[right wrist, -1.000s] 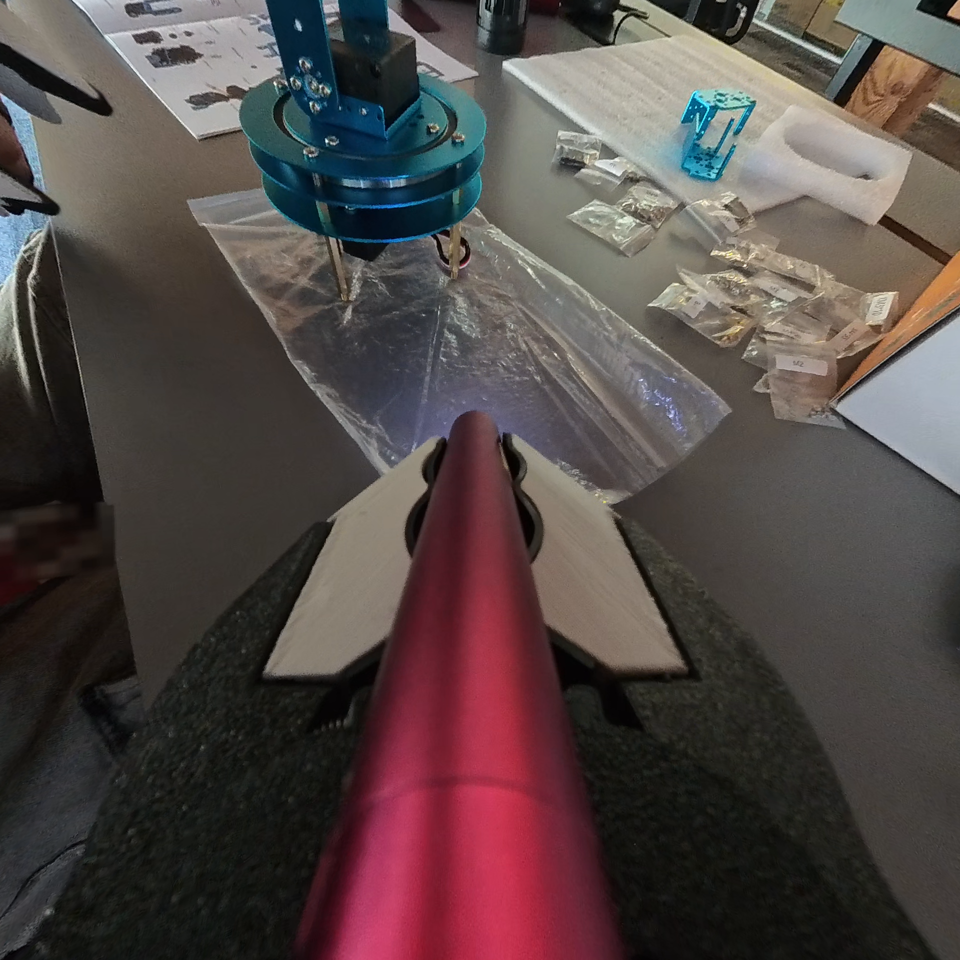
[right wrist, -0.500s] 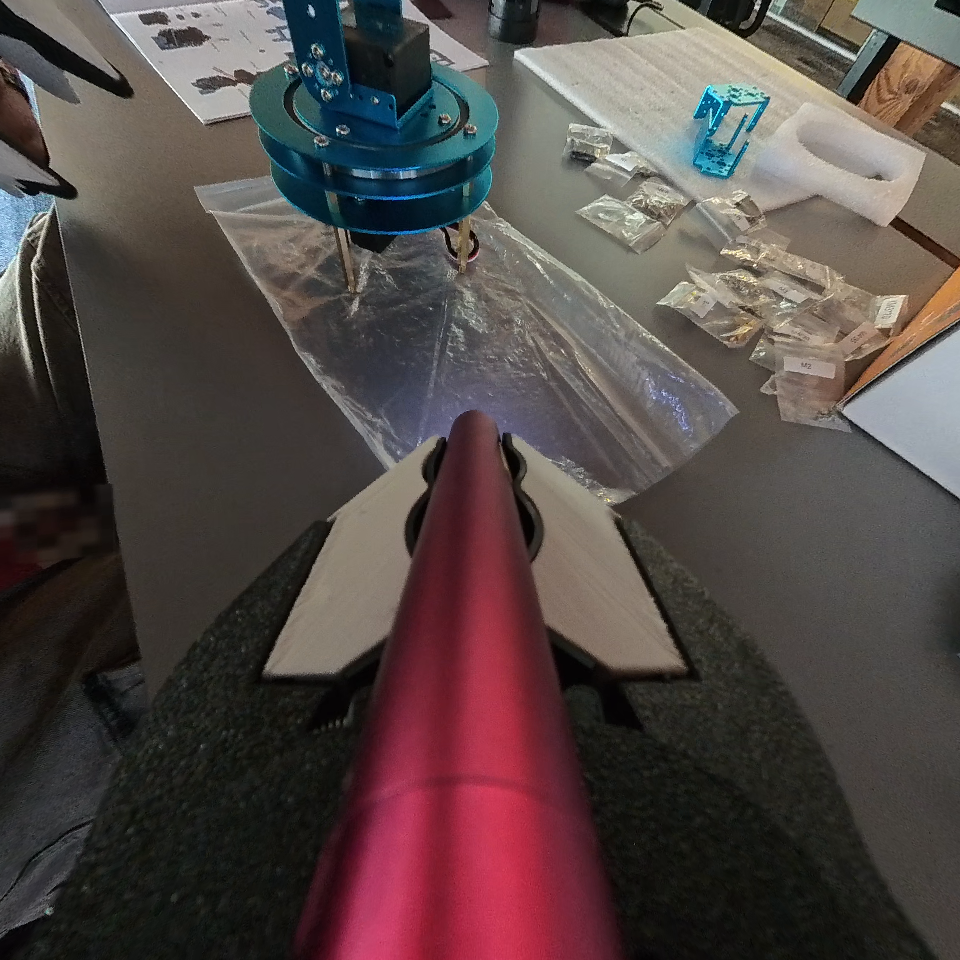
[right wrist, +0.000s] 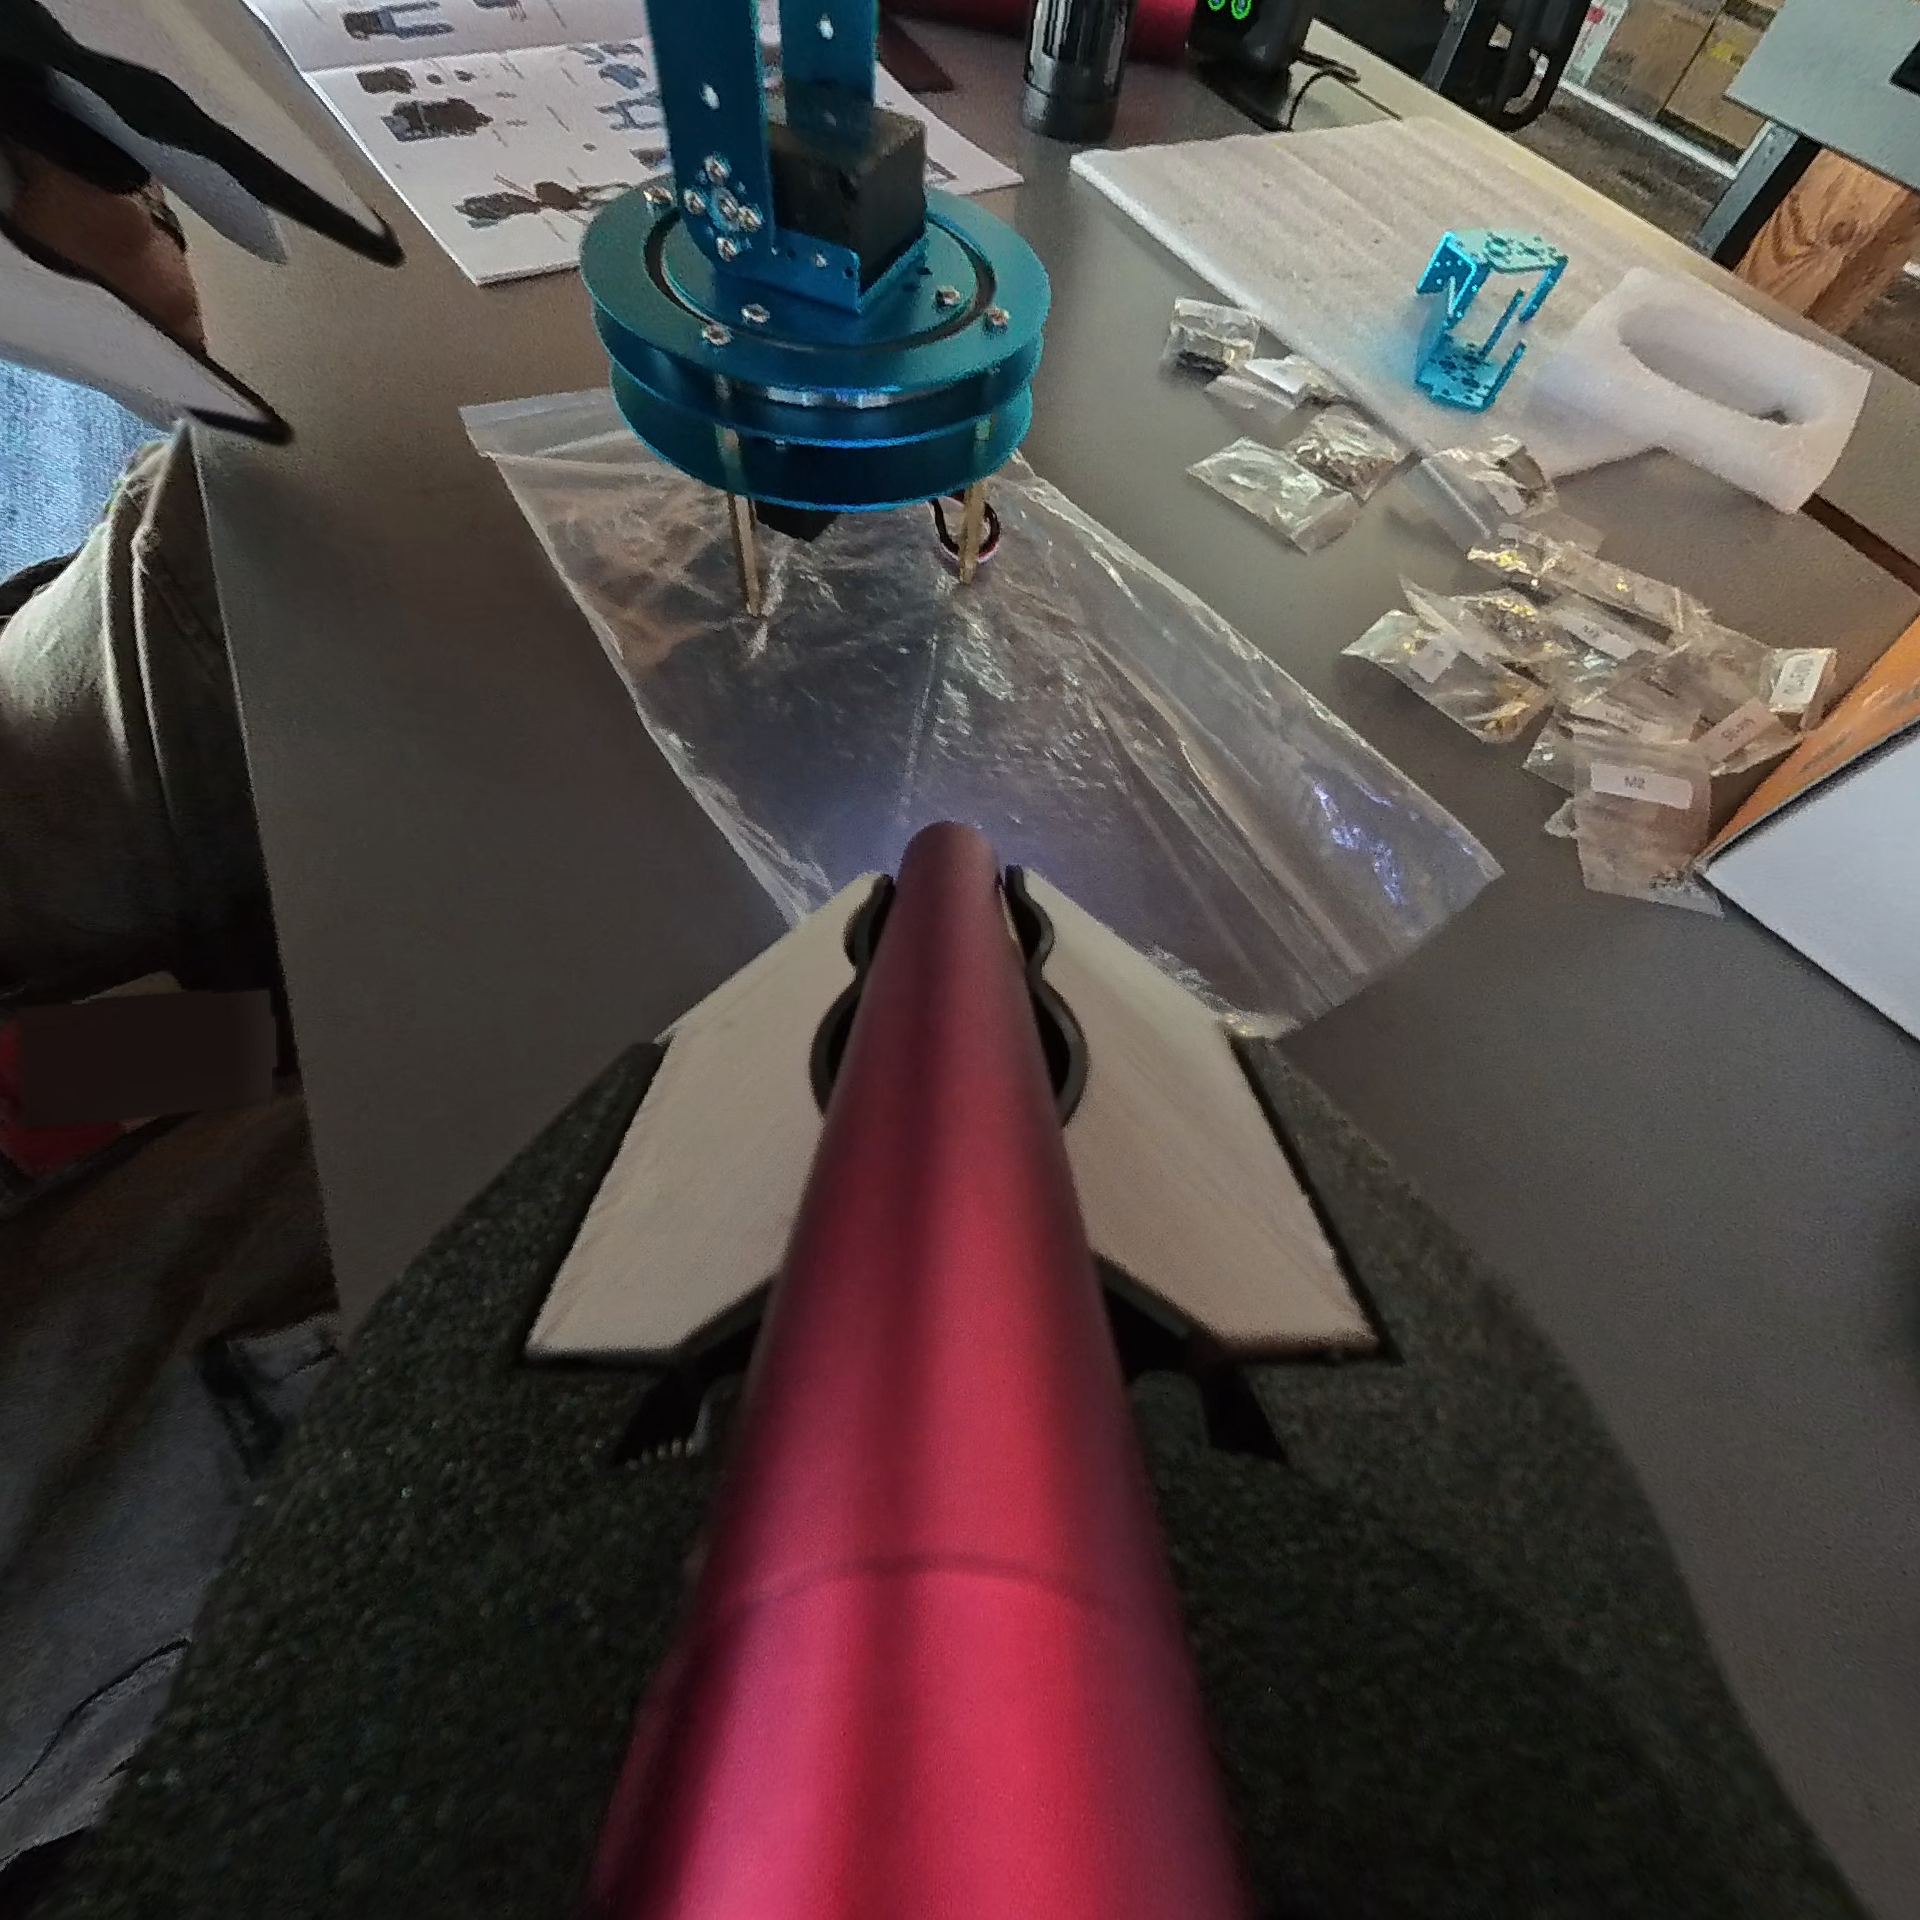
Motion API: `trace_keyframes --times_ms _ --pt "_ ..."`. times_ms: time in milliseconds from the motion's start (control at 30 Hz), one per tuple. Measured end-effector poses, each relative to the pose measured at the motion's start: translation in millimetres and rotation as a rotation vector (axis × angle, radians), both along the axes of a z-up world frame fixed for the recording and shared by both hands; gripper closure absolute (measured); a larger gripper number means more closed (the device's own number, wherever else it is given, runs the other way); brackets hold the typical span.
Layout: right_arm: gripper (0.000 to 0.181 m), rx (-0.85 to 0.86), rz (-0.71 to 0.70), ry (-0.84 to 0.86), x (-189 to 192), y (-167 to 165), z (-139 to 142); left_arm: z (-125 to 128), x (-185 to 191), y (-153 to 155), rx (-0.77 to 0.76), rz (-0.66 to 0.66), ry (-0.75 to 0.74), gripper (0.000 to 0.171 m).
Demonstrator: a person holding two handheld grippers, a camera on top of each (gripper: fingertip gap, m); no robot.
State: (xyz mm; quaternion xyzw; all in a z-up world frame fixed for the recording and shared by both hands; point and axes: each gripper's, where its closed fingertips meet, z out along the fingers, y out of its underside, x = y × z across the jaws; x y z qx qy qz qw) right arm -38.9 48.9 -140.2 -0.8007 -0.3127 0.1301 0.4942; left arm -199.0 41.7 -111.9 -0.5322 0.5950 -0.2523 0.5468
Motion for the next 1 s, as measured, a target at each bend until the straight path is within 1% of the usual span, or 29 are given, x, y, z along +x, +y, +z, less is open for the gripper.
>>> trace_keyframes --times_ms 100,233,333,433,533,633,733,867,1000 --pt "0.160 0.018 0.032 0.012 -11.0 -3.5 7.6 -3.1 2.5 1.0 -0.014 0.000 0.007 0.132" --pt "0.159 0.065 0.095 0.063 -34.5 -8.9 27.2 -2.0 10.7 1.2 -0.032 -0.005 -0.006 0.132" --pt "0.159 0.108 0.180 0.160 -61.3 -17.0 48.4 -0.9 18.5 2.2 -0.012 -0.007 -0.016 0.132" --pt "0.160 0.153 0.252 0.259 -84.7 -24.6 68.7 5.2 24.4 2.2 0.008 -0.022 -0.062 0.134" --pt "0.160 0.163 0.322 0.372 -102.5 -32.3 84.1 12.6 26.6 -4.9 0.009 -0.074 -0.130 0.144" --pt "0.159 0.152 0.365 0.423 -113.2 -36.8 87.6 18.4 24.6 -5.7 -0.002 -0.080 -0.167 0.145" --pt "0.160 0.140 0.375 0.421 -118.3 -36.5 84.2 24.5 21.1 -6.8 -0.015 -0.088 -0.207 0.158" --pt "0.160 0.127 0.389 0.434 -122.2 -37.4 82.7 24.8 19.4 -6.1 0.002 -0.087 -0.210 0.170" --pt "0.160 0.126 0.386 0.412 -123.5 -37.3 80.8 21.6 19.2 -5.5 0.050 -0.073 -0.183 0.170"
